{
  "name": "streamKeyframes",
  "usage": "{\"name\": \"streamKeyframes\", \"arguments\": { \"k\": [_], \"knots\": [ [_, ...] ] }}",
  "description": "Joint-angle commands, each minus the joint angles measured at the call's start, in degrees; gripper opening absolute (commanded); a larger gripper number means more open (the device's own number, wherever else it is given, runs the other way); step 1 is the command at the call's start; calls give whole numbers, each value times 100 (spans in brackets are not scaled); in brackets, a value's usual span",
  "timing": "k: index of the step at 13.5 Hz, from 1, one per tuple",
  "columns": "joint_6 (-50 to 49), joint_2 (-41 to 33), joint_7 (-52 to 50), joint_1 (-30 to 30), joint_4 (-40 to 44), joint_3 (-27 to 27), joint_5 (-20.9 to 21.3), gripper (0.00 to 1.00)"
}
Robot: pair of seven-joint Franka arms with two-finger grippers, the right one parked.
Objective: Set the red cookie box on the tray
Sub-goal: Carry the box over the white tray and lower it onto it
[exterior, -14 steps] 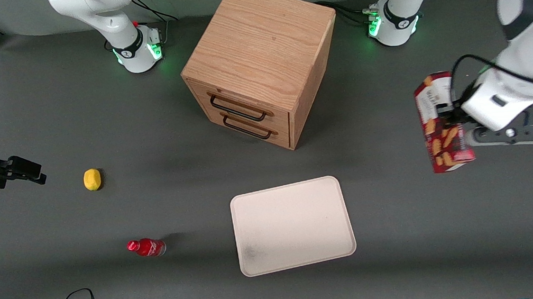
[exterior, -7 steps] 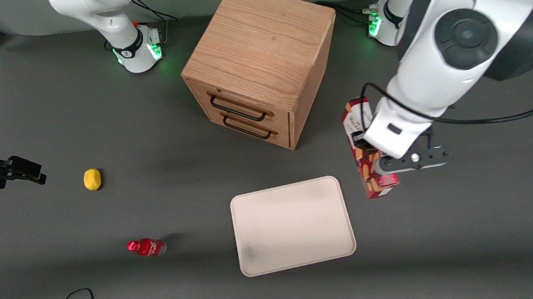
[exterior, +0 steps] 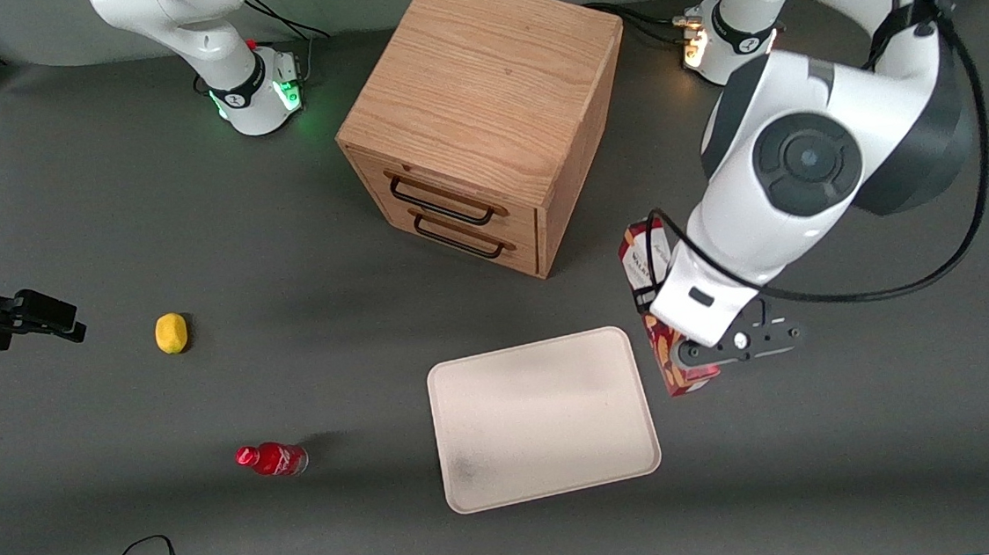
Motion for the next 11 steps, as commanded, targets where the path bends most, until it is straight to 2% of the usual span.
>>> {"name": "streamKeyframes", "arguments": {
  "k": [1,11],
  "knots": [
    [406,349,-88,5,99,22,-55,0],
    [1831,1289,-44,14,-377,22,-72,0]
  ]
}}
